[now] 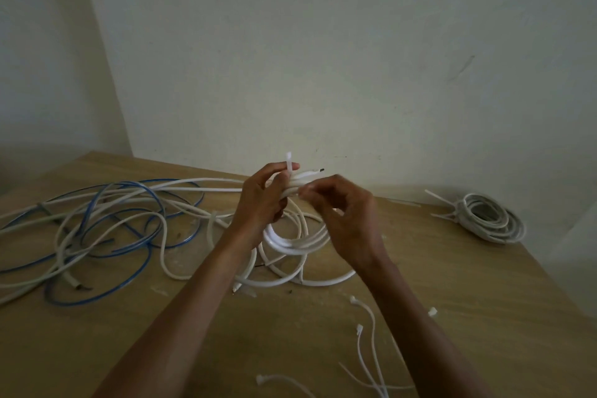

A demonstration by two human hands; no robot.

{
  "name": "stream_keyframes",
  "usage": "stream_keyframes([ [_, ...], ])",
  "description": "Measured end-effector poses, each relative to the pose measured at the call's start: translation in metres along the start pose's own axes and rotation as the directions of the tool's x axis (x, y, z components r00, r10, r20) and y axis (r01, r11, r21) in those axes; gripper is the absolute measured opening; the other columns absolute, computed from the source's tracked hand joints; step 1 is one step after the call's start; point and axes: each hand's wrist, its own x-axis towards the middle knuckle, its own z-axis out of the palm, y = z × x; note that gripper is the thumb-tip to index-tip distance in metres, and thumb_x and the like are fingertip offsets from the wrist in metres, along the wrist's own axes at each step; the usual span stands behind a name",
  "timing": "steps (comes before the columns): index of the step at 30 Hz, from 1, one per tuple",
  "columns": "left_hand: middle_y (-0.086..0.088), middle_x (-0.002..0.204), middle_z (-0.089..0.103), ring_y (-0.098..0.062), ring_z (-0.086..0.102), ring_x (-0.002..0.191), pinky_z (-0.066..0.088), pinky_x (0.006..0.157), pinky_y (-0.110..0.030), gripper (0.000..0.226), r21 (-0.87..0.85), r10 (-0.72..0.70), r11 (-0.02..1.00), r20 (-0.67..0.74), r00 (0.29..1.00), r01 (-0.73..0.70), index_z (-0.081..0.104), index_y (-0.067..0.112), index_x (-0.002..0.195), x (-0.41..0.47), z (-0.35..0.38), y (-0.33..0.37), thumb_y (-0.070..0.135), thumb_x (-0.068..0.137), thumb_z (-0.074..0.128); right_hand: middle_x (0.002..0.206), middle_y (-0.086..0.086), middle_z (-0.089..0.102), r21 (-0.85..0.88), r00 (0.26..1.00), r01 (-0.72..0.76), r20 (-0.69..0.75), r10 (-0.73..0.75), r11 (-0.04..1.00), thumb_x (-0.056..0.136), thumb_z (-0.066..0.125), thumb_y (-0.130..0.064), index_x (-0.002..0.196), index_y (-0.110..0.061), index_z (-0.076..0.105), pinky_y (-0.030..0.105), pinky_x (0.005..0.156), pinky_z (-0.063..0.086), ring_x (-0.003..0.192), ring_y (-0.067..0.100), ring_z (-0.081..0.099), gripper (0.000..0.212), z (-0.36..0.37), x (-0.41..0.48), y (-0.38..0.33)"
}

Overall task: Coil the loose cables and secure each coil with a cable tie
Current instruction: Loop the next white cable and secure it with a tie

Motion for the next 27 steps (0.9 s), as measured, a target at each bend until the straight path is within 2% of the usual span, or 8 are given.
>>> stream_keyframes([
  [3,0.001,0.058,0.06,-0.009,0.042,0.043,0.031,0.045,-0.023,0.016,0.23,0.235,0.942,0.066,0.97,-0.244,0.071,0.015,0.109,-0.008,0.01,0.007,0.022,0.104,0.057,0.087,0.006,0.077,0.225,0.989,-0.112,-0.073,0.132,0.968,0.095,0.065,-0.006,0.104,-0.005,0.074,0.021,0.072,0.056,0.08,0.014,0.074,0.012,-0.01,0.003,-0.007],
  [5,0.009,0.055,0.06,-0.006,0.042,0.04,0.032,0.045,-0.022,0.017,0.331,0.312,0.882,0.122,0.942,-0.335,0.069,0.013,0.107,-0.013,0.017,0.009,0.025,0.103,0.059,0.089,0.01,0.077,0.332,0.976,-0.181,-0.055,0.211,0.926,0.094,0.065,-0.007,0.111,-0.004,0.071,0.023,0.073,0.057,0.083,0.02,0.075,0.019,-0.015,0.004,-0.009],
  [8,0.008,0.059,0.065,-0.008,0.049,0.044,0.036,0.046,-0.024,0.017,0.334,0.31,0.885,0.093,0.946,-0.324,0.07,0.016,0.104,-0.014,0.021,0.009,0.029,0.103,0.06,0.086,0.015,0.076,0.374,0.962,-0.251,-0.004,0.273,0.893,0.088,0.07,-0.014,0.115,0.0,0.065,0.024,0.072,0.057,0.082,0.024,0.076,0.031,-0.023,0.006,-0.01],
  [12,0.01,0.067,0.07,-0.001,0.058,0.047,0.043,0.049,-0.015,0.022,0.322,0.29,0.895,0.107,0.951,-0.309,0.07,0.017,0.12,-0.017,0.024,0.009,0.025,0.103,0.058,0.087,0.014,0.076,0.327,0.976,-0.203,-0.004,0.216,0.923,0.091,0.069,-0.007,0.103,0.002,0.07,0.03,0.074,0.061,0.082,0.026,0.076,0.015,-0.022,0.006,-0.012],
  [15,0.003,0.077,0.076,-0.01,0.071,0.061,0.059,0.056,-0.035,0.023,0.337,0.313,0.88,0.121,0.942,-0.336,0.071,0.023,0.119,-0.018,0.027,0.008,0.033,0.103,0.059,0.089,0.014,0.077,0.338,0.982,-0.165,-0.03,0.186,0.926,0.092,0.069,-0.006,0.103,0.003,0.071,0.039,0.08,0.062,0.085,0.029,0.076,0.014,-0.017,0.003,-0.015],
  [18,0.0,0.074,0.075,-0.02,0.072,0.061,0.057,0.053,-0.049,0.023,0.412,0.375,0.824,0.117,0.92,-0.388,0.069,0.027,0.11,-0.016,0.025,0.004,0.044,0.103,0.056,0.086,0.012,0.077,0.359,0.977,-0.178,-0.044,0.207,0.916,0.091,0.069,-0.008,0.1,0.002,0.071,0.031,0.075,0.061,0.081,0.027,0.077,0.014,-0.017,0.003,-0.018],
  [23,0.004,0.071,0.074,-0.016,0.071,0.059,0.057,0.052,-0.046,0.023,0.488,0.419,0.757,0.146,0.896,-0.434,0.063,0.032,0.114,-0.015,0.023,-0.004,0.049,0.103,0.052,0.085,0.018,0.076,0.41,0.959,-0.24,-0.038,0.279,0.88,0.091,0.068,-0.007,0.099,0.006,0.071,0.027,0.068,0.058,0.077,0.03,0.075,0.015,-0.018,0.004,-0.015],
  [27,0.005,0.069,0.074,-0.012,0.071,0.058,0.057,0.051,-0.045,0.022,0.517,0.437,0.73,0.15,0.887,-0.447,0.062,0.034,0.116,-0.015,0.023,-0.004,0.049,0.104,0.051,0.079,0.015,0.075,0.455,0.951,-0.259,-0.033,0.307,0.852,0.09,0.068,-0.006,0.095,0.005,0.071,0.021,0.061,0.054,0.068,0.022,0.073,0.013,-0.019,0.005,-0.015],
])
